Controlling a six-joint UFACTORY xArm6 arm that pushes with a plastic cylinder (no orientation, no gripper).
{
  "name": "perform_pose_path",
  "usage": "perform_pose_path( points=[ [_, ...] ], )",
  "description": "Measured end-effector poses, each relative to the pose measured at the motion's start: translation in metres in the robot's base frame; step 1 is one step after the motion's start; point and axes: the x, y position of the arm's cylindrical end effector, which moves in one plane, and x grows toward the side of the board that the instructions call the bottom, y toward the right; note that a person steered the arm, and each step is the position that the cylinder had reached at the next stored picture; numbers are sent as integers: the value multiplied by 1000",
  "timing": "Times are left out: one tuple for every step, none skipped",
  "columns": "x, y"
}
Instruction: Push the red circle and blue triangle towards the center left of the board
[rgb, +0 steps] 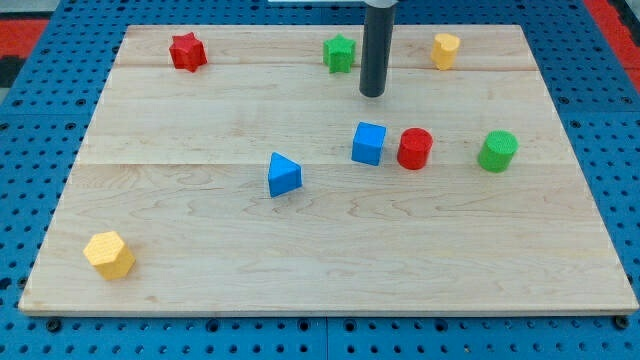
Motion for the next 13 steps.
perform_pose_path(
  points=[
    [6,20],
    [49,46],
    [64,67],
    [87,67],
    [122,68],
    [124,68],
    [124,64],
    [124,59],
    [124,53],
    [124,49],
    [118,43],
    [121,25],
    [130,-15]
  ],
)
